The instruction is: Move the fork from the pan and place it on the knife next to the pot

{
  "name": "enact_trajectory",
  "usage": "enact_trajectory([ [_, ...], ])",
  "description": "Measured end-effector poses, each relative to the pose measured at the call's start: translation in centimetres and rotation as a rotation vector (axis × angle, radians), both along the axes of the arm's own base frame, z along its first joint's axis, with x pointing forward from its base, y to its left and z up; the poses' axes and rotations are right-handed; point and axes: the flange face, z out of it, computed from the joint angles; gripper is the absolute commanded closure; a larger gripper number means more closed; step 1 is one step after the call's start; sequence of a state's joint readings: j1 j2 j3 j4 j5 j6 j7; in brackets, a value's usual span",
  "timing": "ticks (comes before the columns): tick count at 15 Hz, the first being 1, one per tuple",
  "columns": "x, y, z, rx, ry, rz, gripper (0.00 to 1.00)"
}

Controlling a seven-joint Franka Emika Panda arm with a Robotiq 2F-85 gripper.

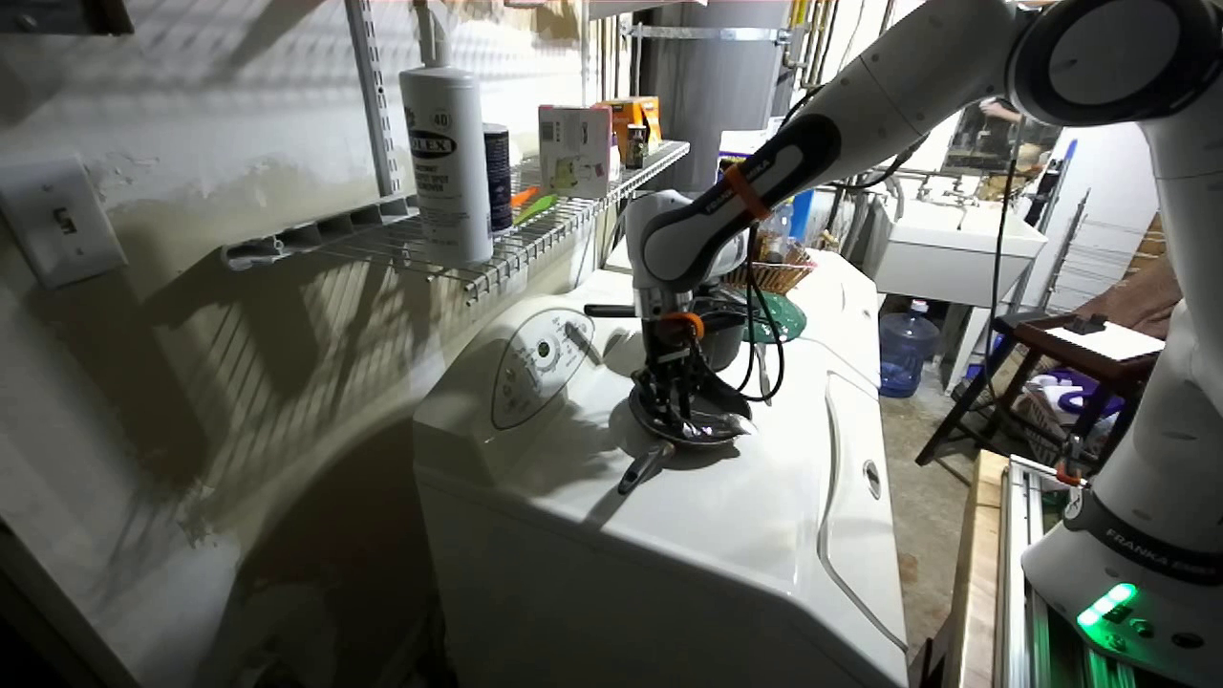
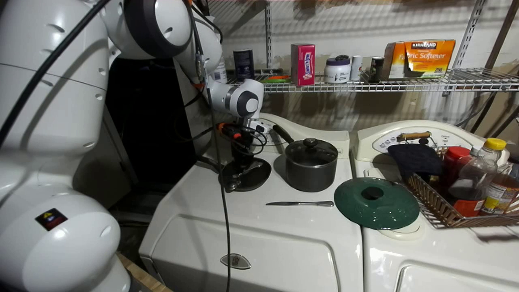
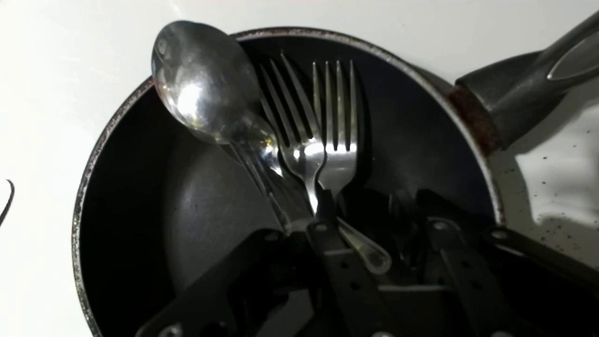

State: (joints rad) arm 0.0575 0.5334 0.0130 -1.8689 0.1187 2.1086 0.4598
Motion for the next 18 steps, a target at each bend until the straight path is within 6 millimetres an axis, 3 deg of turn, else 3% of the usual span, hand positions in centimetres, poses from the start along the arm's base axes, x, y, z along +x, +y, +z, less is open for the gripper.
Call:
enact_trajectory([
  [11,0.1,-0.9,-0.4,-0.012,0.006,-0.026,0.54],
  [17,0.6,-0.9,-0.9,-0.011,0.007,-0.027,0.68],
  [18,0.7,-0.9,-1.0,-0.012,0.008,-0.027,0.66],
])
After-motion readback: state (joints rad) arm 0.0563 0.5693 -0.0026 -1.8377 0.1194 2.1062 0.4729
